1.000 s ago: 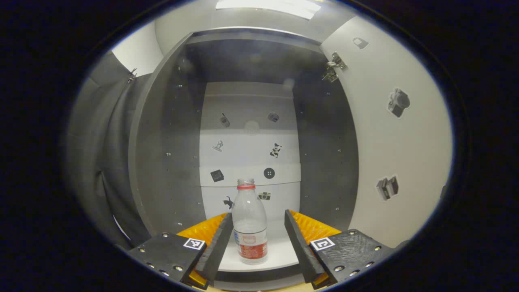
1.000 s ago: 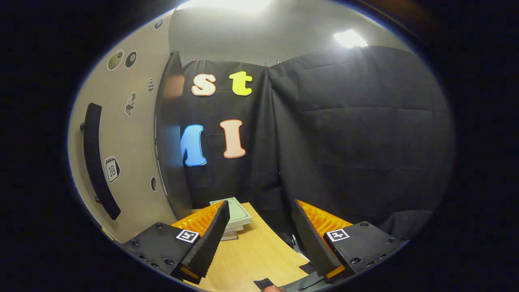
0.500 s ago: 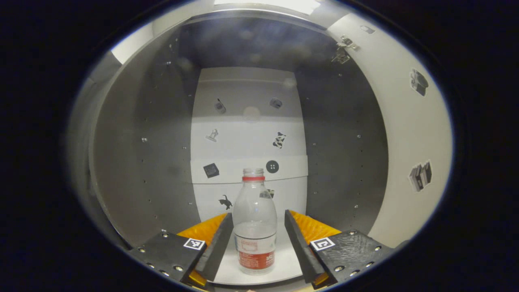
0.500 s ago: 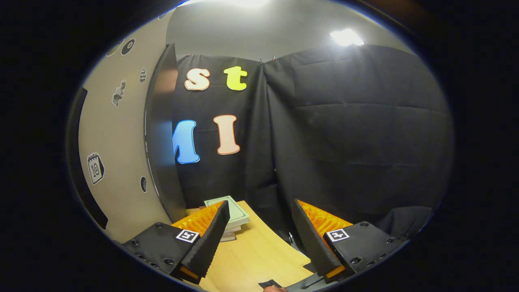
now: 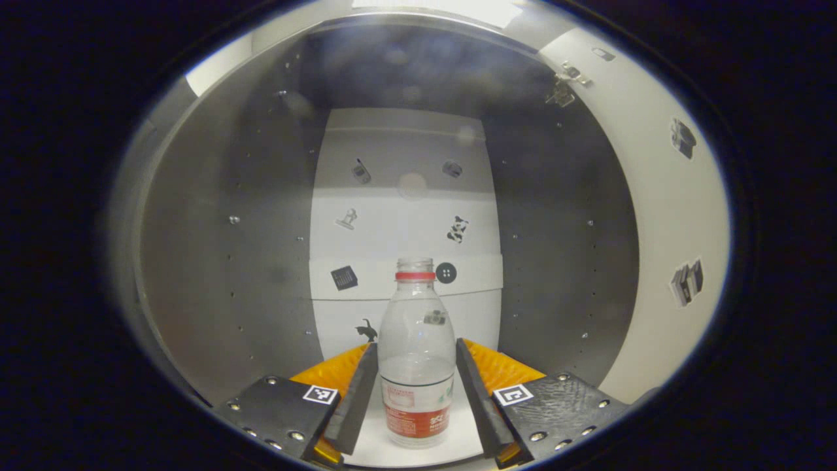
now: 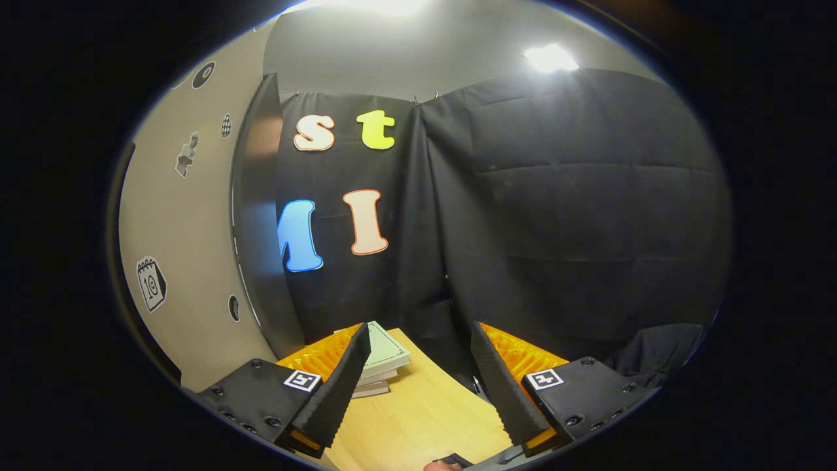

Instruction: Open the cabinet door with the right hand, grasp the bottle in the cabinet with the left hand and place it on the coaster, then close the cabinet door with the right hand.

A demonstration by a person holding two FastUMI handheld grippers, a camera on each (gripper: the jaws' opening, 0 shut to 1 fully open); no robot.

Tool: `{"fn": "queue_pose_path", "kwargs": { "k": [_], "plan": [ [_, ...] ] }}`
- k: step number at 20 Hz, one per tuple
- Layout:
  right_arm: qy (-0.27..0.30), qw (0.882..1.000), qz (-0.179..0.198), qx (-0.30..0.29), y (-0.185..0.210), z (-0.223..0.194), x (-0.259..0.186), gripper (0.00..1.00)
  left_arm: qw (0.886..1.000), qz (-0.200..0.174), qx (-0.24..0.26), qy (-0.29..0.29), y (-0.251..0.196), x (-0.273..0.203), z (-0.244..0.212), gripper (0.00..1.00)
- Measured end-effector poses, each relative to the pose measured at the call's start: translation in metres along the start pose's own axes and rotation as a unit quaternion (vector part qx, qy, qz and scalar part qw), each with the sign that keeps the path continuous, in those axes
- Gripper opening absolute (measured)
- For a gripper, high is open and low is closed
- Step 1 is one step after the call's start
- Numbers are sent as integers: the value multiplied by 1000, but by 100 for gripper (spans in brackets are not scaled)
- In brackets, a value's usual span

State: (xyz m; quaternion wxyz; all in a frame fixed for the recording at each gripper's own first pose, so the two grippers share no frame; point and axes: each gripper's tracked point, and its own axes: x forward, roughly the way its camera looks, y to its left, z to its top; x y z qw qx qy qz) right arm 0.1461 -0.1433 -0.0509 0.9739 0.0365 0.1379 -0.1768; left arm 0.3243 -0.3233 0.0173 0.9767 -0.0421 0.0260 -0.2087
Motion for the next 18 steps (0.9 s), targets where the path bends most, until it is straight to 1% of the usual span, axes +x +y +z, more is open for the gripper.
{"fn": "queue_pose_path", "kwargs": {
  "k": [2,3,4,5,6,7,8,9,13,18],
  "plan": [
    [-2,1000,4,-1,1,0,-1,98,1000,-3,-5,-7,2,-14,7,74],
    [-3,1000,8,0,2,1,-3,98,1000,-2,-7,-9,3,-23,10,69],
    [-4,1000,14,2,3,2,-4,98,1000,0,-9,-13,6,-33,13,74],
    [-5,1000,22,2,4,2,-5,98,1000,2,-11,-20,8,-44,17,68],
    [-4,1000,28,3,3,2,-7,98,1000,6,-12,-22,11,-56,20,68],
    [-3,999,37,4,4,2,-8,98,1000,11,-12,-25,14,-68,23,68],
    [-3,999,46,4,5,1,-8,93,999,17,-12,-28,18,-81,26,68],
    [-2,999,54,4,5,2,-9,98,999,26,-10,-31,21,-94,29,68],
    [-3,996,84,8,5,1,-18,98,998,55,-8,-33,38,-144,35,68],
    [-8,993,114,9,9,3,-27,98,996,76,6,-42,52,-199,33,74]
  ]
}}
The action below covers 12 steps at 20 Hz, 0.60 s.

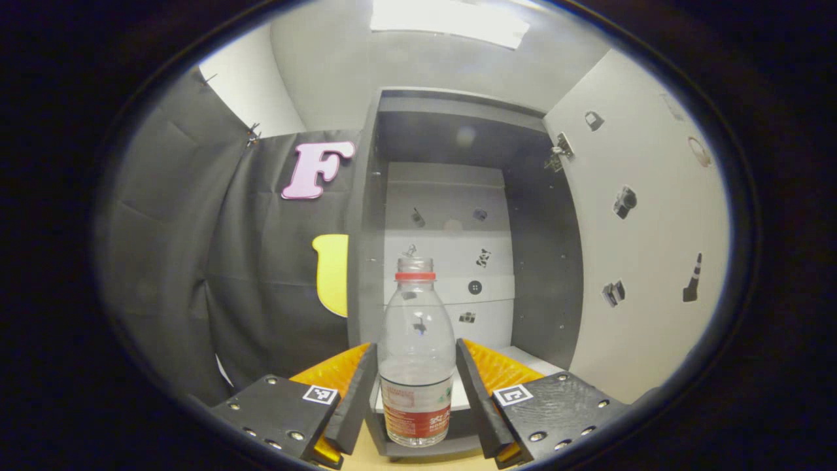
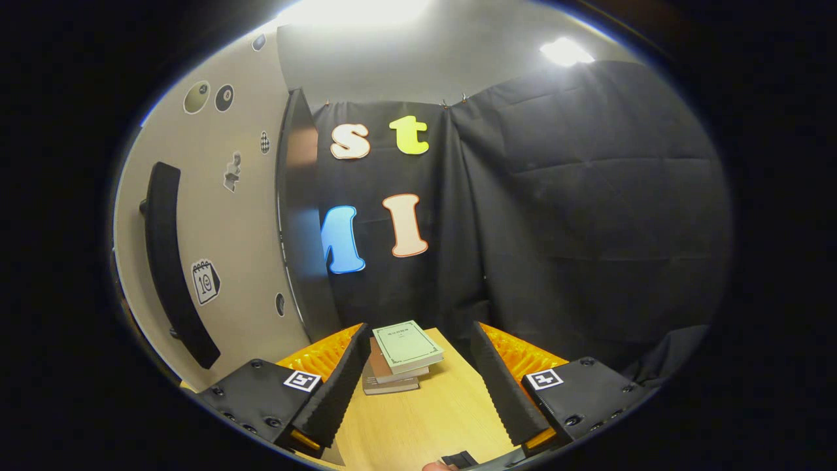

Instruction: Open the cabinet door with the right hand, grasp the bottle in the cabinet with the left hand and place it on the coaster, then close the cabinet door with the right hand.

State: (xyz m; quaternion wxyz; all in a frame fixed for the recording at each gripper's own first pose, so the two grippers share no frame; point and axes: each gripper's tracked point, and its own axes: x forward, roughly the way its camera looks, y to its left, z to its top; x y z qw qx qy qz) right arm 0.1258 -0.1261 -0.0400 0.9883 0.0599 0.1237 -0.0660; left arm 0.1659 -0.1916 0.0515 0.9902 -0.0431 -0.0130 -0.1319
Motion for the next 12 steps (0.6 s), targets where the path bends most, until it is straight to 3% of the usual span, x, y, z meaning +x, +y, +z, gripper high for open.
{"fn": "queue_pose_path", "kwargs": {
  "k": [1,5,6,8,9,12],
  "plan": [
    [-2,1000,5,-2,1,0,-2,98,1000,5,4,0,4,-8,-2,68],
    [2,1000,27,-10,11,-7,-6,98,1000,20,-1,4,16,-42,-14,74],
    [6,999,28,-15,10,-11,-6,98,1000,23,-5,3,19,-50,-19,68],
    [11,999,29,-20,9,-16,-9,93,1000,29,-9,2,26,-67,-31,71],
    [12,999,30,-18,9,-18,-10,98,999,29,-12,1,27,-73,-38,74],
    [19,999,29,-17,11,-29,-16,98,999,20,-27,4,26,-99,-61,69]
  ]
}}
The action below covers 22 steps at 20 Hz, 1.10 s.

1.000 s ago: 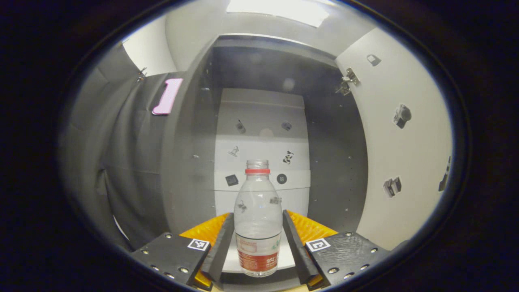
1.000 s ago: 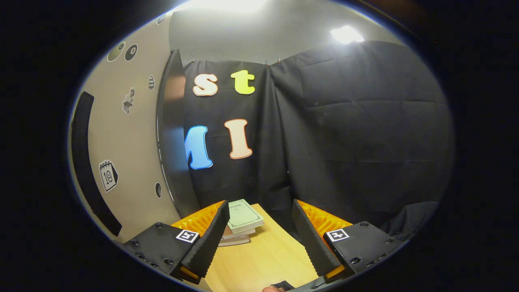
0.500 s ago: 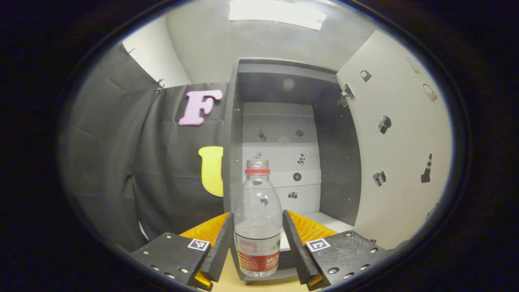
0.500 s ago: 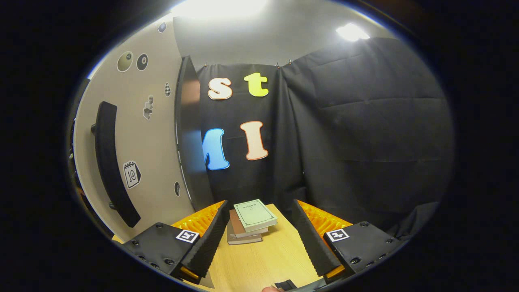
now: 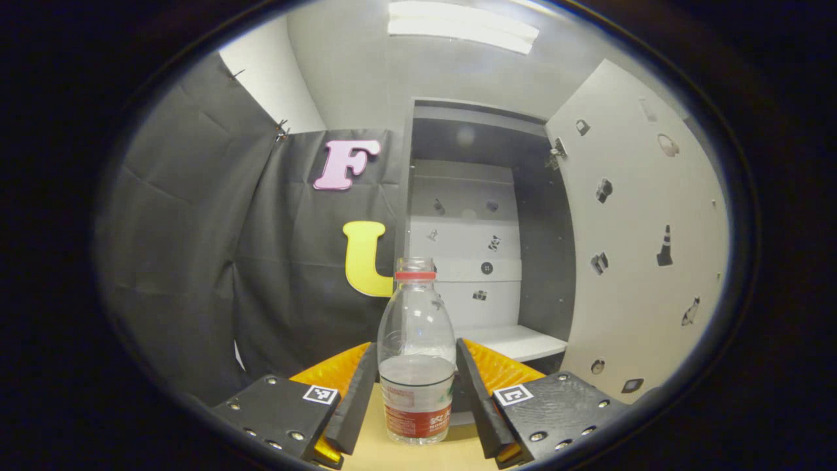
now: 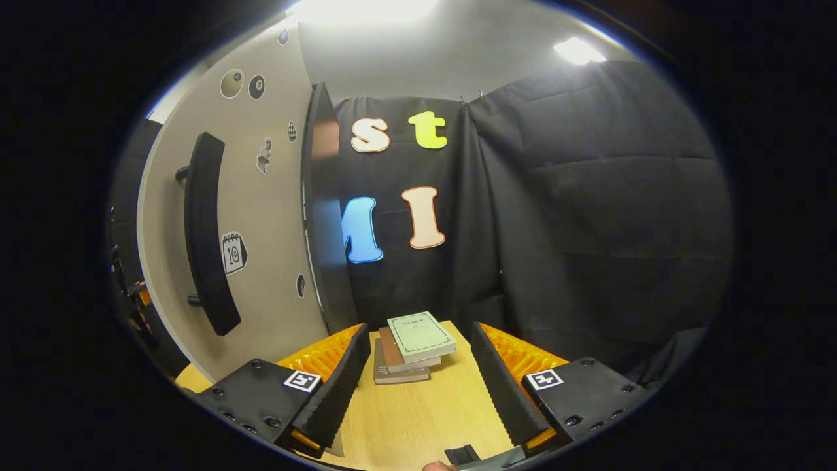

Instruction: Open the cabinet door with the right hand, grasp the bottle in the cabinet with the left hand and place it on the coaster, then close the cabinet door with the right hand.

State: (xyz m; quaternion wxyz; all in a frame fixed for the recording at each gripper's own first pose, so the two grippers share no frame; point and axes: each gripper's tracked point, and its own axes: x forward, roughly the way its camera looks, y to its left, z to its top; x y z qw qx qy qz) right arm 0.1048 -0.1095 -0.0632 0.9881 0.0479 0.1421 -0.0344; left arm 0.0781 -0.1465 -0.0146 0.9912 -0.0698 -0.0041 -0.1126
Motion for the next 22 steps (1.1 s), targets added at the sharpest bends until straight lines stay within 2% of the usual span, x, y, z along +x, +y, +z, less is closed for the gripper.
{"fn": "queue_pose_path", "kwargs": {
  "k": [3,5,6,9,10,16,17,20,22],
  "plan": [
    [6,1000,3,-9,2,-9,-7,98,1000,3,-5,-2,6,-21,-19,74],
    [0,1000,4,-16,2,-10,-10,98,1000,6,-10,2,10,-32,-38,74],
    [-2,1000,2,-15,1,-12,-9,98,1000,9,-12,6,13,-38,-49,68],
    [-5,1000,2,6,5,-16,-12,98,999,21,-16,18,24,-55,-85,68],
    [-6,1000,2,10,6,-17,-12,98,999,24,-17,21,26,-58,-97,74],
    [1,1000,-10,2,-1,-29,-14,98,998,46,-42,31,40,-83,-160,68],
    [6,1000,-10,0,-2,-33,-15,98,997,49,-44,35,41,-87,-169,71],
    [21,1000,-6,-10,1,-44,-14,98,996,58,-48,43,45,-97,-195,69],
    [23,1000,-6,-17,0,-45,-16,98,995,62,-51,51,44,-101,-211,71]
  ]
}}
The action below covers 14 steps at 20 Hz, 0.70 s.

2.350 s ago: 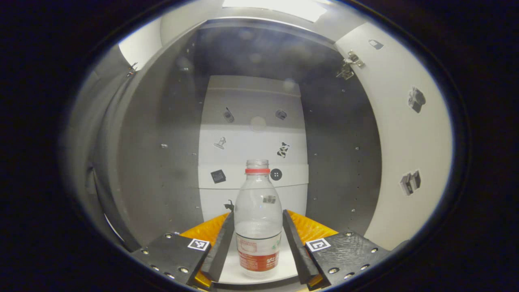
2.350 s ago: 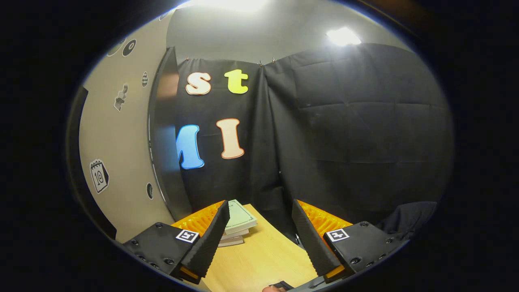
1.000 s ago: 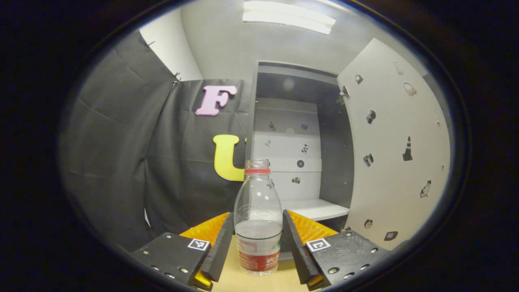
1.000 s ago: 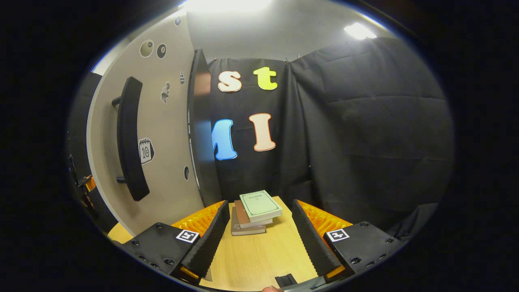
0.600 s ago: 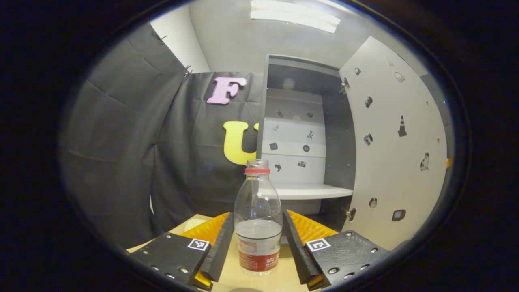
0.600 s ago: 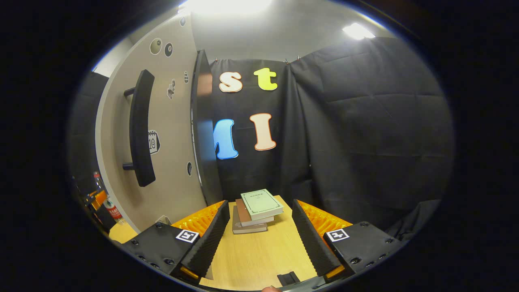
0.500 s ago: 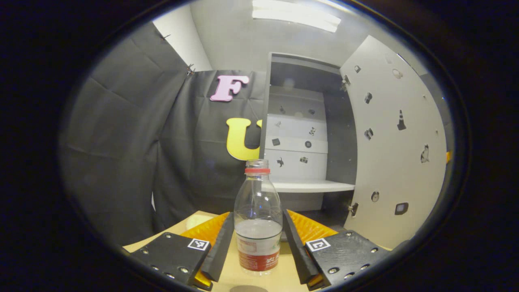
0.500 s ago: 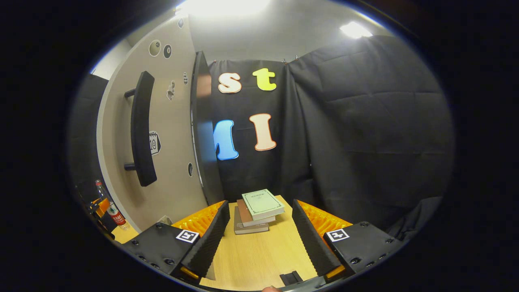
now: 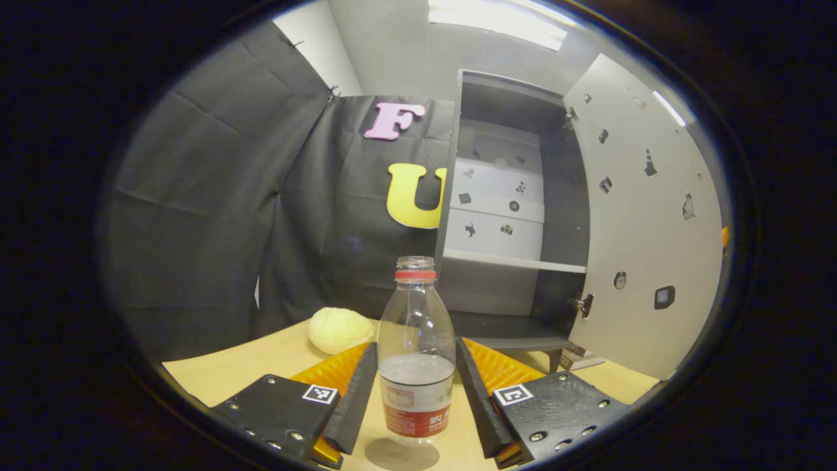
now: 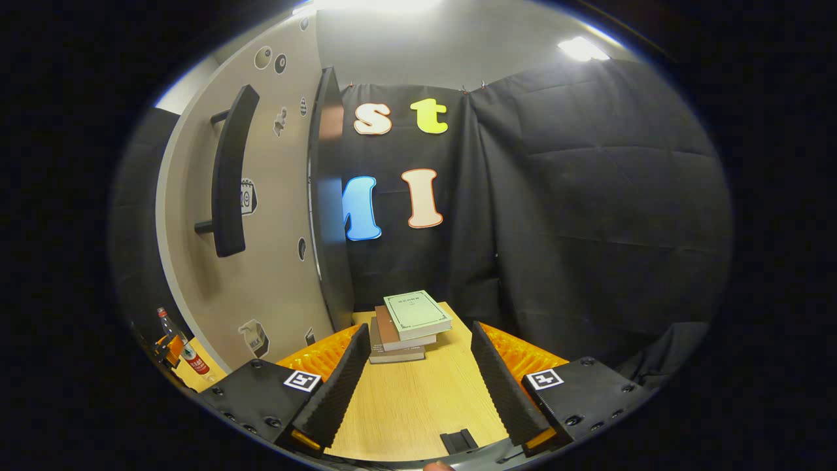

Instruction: Open the cabinet door with the right hand, grasp the bottle in the cabinet with the left hand and place it on the coaster, then close the cabinet door with the right hand.

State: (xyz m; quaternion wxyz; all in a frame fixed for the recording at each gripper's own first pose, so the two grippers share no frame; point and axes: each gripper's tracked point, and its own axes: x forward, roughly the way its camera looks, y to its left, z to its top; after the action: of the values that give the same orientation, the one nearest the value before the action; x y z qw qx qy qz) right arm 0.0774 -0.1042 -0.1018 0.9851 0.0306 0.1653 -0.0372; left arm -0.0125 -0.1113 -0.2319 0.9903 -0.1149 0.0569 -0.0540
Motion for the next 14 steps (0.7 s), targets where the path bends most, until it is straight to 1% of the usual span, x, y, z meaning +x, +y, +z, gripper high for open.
{"fn": "queue_pose_path", "kwargs": {
  "k": [1,5,7,8,9,10,11,12,13,14],
  "plan": [
    [1,1000,0,-3,-1,0,0,98,1000,4,2,7,1,0,-10,69],
    [7,1000,-2,-11,-5,-5,0,98,1000,16,14,16,5,-4,-38,68],
    [9,1000,-1,-10,-4,-6,1,98,999,20,13,22,5,-6,-49,69],
    [10,1000,0,-9,-3,-8,2,98,999,24,17,22,6,-6,-53,72],
    [10,1000,1,-9,-2,-8,2,98,999,28,24,24,7,-5,-58,69],
    [12,1000,3,-11,-1,-10,2,98,999,30,31,27,8,-4,-62,72],
    [14,1000,5,-12,1,-11,3,93,999,29,33,30,7,-5,-67,69],
    [15,1000,7,-14,2,-13,4,98,999,26,33,33,4,-6,-71,70],
    [18,1000,8,-16,3,-14,5,98,998,26,32,38,2,-7,-77,70],
    [20,1000,10,-16,4,-15,6,98,999,28,34,29,1,-8,-74,70]
  ]
}}
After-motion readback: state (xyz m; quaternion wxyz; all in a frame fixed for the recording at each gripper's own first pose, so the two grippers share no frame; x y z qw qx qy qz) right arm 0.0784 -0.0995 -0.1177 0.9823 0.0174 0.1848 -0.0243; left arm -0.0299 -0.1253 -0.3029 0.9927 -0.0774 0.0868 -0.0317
